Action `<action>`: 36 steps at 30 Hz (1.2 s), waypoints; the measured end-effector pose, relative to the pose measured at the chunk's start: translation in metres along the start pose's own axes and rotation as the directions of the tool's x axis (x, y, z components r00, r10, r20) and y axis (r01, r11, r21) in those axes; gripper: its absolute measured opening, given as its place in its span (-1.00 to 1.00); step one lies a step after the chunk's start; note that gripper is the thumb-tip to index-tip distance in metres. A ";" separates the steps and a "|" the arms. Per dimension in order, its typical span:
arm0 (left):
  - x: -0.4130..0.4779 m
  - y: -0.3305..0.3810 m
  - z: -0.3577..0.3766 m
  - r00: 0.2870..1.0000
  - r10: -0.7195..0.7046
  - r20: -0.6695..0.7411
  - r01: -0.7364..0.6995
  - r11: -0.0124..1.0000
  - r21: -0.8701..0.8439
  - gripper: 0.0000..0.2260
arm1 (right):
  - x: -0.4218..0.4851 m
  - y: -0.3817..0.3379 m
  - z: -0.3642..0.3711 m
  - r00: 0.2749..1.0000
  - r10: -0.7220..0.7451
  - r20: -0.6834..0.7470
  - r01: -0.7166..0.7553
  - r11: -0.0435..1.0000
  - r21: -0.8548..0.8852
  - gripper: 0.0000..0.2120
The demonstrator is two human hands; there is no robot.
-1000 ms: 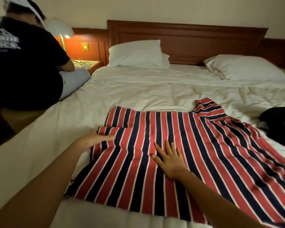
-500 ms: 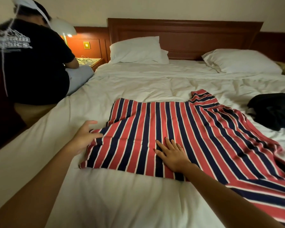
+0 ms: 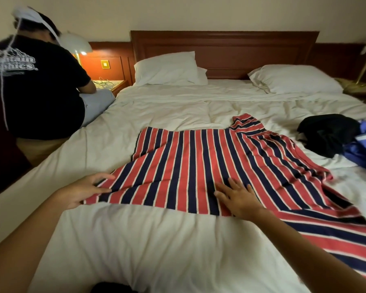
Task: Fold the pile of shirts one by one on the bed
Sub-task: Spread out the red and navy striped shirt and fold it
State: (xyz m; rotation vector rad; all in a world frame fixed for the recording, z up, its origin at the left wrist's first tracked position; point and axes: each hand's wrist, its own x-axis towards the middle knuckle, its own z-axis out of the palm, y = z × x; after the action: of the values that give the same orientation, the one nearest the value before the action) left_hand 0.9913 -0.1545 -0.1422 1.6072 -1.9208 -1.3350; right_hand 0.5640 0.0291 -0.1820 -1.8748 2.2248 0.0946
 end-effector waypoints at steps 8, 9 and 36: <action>-0.016 0.016 0.078 0.952 0.303 -0.040 -0.214 0.756 0.618 -0.52 | -0.050 0.071 0.009 1.000 -0.003 0.007 0.003 0.997 0.082 -0.45; -0.019 0.023 0.099 0.940 0.337 0.041 -0.296 0.755 0.585 -0.49 | -0.056 0.077 0.009 1.000 0.000 -0.008 0.000 0.998 0.062 -0.39; -0.050 0.039 0.182 0.782 0.570 0.252 -0.563 0.472 0.678 -0.65 | -0.200 0.114 -0.007 0.957 -0.188 -0.220 0.185 0.982 -0.033 -0.53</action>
State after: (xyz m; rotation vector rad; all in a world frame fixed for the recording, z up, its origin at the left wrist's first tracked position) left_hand 0.8524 -0.0300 -0.1902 0.9677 -2.8387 -0.2510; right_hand 0.4820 0.2409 -0.1430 -2.1879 2.1711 -0.1418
